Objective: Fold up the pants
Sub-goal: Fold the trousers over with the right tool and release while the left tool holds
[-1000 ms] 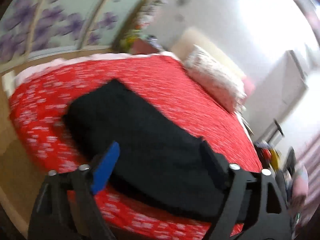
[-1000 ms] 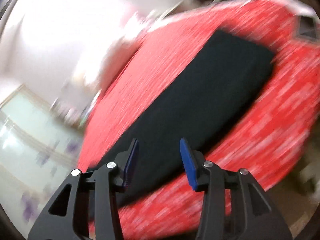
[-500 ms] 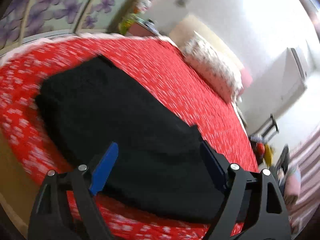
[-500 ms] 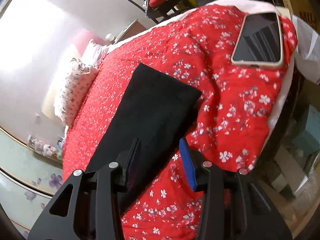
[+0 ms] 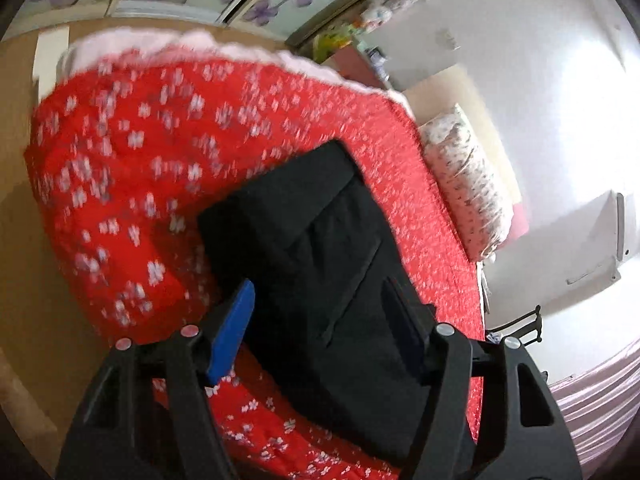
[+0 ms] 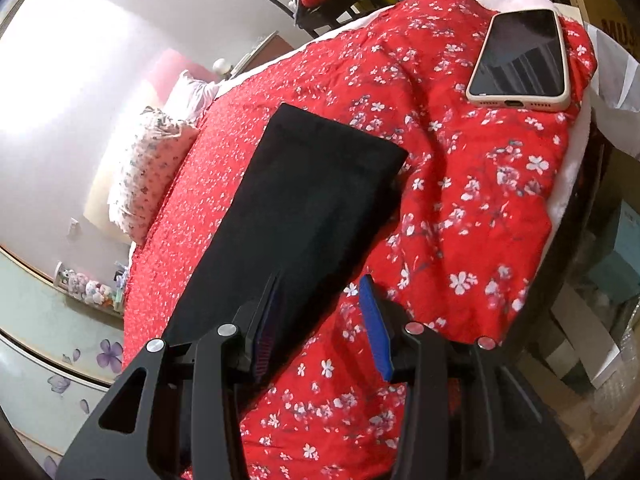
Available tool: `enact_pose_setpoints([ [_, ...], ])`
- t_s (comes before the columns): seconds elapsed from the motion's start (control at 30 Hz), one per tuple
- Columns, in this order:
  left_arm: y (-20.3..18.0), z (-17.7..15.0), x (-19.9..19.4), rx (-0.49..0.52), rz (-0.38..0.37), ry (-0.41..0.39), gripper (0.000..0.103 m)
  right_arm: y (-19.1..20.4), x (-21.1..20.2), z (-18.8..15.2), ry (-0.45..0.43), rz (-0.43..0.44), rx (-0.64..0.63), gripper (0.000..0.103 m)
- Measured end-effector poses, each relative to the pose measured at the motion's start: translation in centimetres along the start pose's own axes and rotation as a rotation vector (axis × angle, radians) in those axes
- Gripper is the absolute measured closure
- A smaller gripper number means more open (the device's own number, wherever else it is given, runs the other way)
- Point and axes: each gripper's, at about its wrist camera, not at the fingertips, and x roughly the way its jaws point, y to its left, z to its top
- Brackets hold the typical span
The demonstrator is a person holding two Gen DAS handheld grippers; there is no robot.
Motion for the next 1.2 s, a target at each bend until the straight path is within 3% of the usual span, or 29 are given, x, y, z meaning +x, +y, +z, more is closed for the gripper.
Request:
enact_pose_setpoints([
  [0.1, -0.1, -1.0, 1.4, 0.001, -0.001, 0.037, 0.038, 0.0, 0.0, 0.1, 0.000, -0.002, -0.010, 0.060],
  [0.2, -1.1, -1.6, 2.4, 0.031, 0.061, 0.032, 0.040, 0.0, 0.1, 0.2, 0.000, -0.003, -0.005, 0.060],
  [0.27, -2.1, -2.0, 2.4, 0.060, 0.141, 0.005, 0.057, 0.1, 0.2, 0.1, 0.000, -0.006, -0.010, 0.060],
  [0.3, -2.3, -2.2, 2.3, 0.069, 0.170, -0.007, 0.071, 0.1, 0.1, 0.1, 0.000, -0.006, -0.011, 0.060],
  [0.4, -2.8, -2.8, 1.0, 0.095, 0.199, -0.044, 0.079, -0.1, 0.0, 0.0, 0.000, 0.003, -0.006, 0.060],
  [0.47, -2.8, -3.3, 0.5, 0.098, 0.197, -0.035, 0.078, -0.3, 0.1, 0.0, 0.001, 0.005, -0.003, 0.059],
  [0.73, -3.0, -5.7, 1.6, 0.063, 0.145, 0.074, 0.057, -0.3, -0.2, -0.1, -0.001, 0.014, -0.004, 0.059],
  [1.2, -3.0, -6.9, -0.3, -0.044, 0.053, 0.114, 0.058, -0.5, -0.6, 0.0, -0.001, 0.014, -0.004, 0.059],
])
